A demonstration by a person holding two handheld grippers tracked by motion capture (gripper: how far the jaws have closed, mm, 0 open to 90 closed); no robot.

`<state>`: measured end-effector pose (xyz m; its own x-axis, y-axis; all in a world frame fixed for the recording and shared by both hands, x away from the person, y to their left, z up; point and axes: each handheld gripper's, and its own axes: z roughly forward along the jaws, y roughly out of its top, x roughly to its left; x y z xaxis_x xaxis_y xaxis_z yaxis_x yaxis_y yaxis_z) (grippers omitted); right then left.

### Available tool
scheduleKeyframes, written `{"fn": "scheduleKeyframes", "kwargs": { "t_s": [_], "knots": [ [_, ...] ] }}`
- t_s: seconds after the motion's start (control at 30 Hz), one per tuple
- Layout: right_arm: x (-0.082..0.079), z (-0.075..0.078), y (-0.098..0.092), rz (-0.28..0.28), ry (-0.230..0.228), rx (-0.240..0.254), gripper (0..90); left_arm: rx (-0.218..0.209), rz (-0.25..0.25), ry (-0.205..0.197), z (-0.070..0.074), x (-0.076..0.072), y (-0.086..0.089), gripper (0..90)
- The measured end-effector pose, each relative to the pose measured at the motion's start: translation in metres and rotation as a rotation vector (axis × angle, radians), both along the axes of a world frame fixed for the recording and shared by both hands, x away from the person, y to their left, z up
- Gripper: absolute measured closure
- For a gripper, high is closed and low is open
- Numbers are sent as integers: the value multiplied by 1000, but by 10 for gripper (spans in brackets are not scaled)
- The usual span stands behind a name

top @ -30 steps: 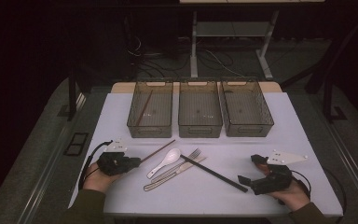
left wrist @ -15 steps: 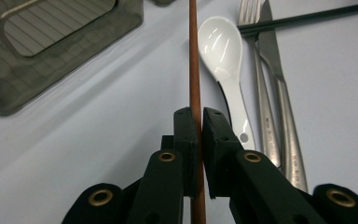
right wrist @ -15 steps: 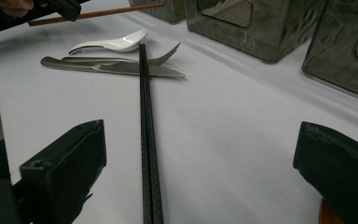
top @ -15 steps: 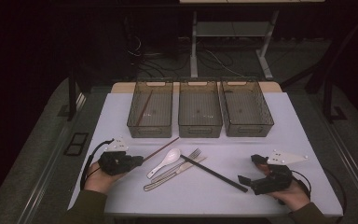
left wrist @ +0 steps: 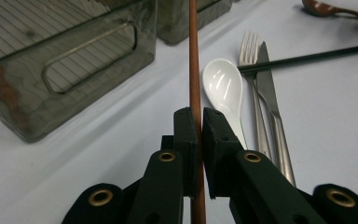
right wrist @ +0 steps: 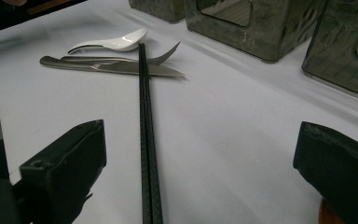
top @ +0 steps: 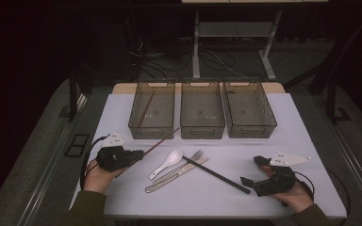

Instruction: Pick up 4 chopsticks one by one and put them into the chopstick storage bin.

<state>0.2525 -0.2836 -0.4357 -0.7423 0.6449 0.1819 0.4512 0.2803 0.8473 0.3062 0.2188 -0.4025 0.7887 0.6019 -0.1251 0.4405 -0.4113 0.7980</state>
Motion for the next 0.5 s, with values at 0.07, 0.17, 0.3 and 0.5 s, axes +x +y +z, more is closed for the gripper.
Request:
{"fn": "scheduleKeyframes", "kwargs": {
  "t_s": [0.07, 0.17, 0.3, 0.5],
  "knots": [
    [0, 0, 0, 0, 1, 0, 28, -5, 6, -2, 1, 2, 0, 842],
    [0, 0, 0, -1, 1, 0, 28, -11, 15, -8, 3, 6, -1, 842],
    [0, 0, 0, -2, 0, -1, 28, -17, 17, -19, 5, 13, -5, 842],
    [0, 0, 0, -4, 5, -1, 28, -28, 26, -25, 6, 19, -9, 842]
  ]
}}
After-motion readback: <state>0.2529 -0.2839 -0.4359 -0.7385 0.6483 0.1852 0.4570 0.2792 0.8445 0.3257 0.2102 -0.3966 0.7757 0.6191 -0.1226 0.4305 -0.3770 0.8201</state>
